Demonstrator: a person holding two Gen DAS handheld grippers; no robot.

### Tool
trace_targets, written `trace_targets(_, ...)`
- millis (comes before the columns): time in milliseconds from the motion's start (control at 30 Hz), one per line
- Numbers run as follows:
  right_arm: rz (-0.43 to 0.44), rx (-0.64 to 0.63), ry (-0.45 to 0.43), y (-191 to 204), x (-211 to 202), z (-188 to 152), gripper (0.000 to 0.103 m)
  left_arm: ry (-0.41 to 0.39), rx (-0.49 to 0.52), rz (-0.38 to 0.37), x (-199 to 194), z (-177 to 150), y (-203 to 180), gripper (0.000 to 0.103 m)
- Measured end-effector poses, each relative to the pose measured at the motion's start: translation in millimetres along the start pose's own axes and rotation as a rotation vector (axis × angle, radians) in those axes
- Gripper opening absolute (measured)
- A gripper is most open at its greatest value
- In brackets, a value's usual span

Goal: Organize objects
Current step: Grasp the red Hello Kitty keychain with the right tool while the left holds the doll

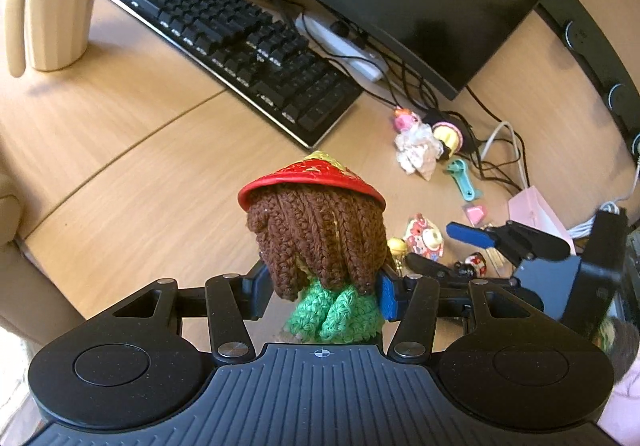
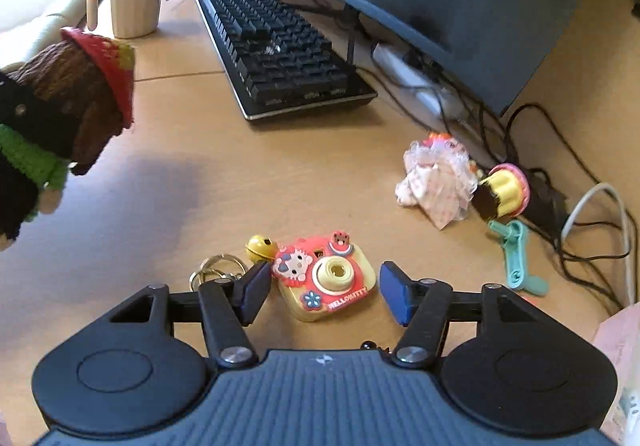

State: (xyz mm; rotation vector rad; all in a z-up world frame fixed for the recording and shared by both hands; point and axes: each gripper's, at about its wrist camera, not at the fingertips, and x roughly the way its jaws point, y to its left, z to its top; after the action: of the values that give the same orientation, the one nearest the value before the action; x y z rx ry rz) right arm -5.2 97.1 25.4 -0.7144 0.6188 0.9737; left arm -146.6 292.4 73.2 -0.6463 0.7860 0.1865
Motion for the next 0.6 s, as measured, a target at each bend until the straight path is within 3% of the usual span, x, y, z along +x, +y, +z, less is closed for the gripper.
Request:
trace_targets(133, 0.052, 0.021, 0.016, -6.3, 4.1, -1.0, 0.065, 0.011, -0.005, -0.004, 0.3, -5.0, 0.3, 0.056)
trace_targets(300, 0.048, 0.011, 0.005, -9.7, 2.6, 0.5, 0.074, 0.013, -0.009, -0.007, -0.3, -6.9, -0.1, 0.056)
trace_targets(400, 0.130, 0.177, 0.012, -33.0, -1.0, 5.9, 0.074, 0.013, -0.016, -0.013, 0.5, -7.9, -0.5, 0.056)
trace_targets(467, 0.137, 0.288, 0.004, -48.3, -0.2, 9.0, 0.074, 0.020, -0.019, -0.016, 2.9, -9.4, -0.8, 0.056)
trace_targets(600, 0.012, 0.439, 0.016, -73.3, 16.1, 16.2, 0.074, 0.038, -0.013, -0.020, 7.6, -11.7, -5.7, 0.056)
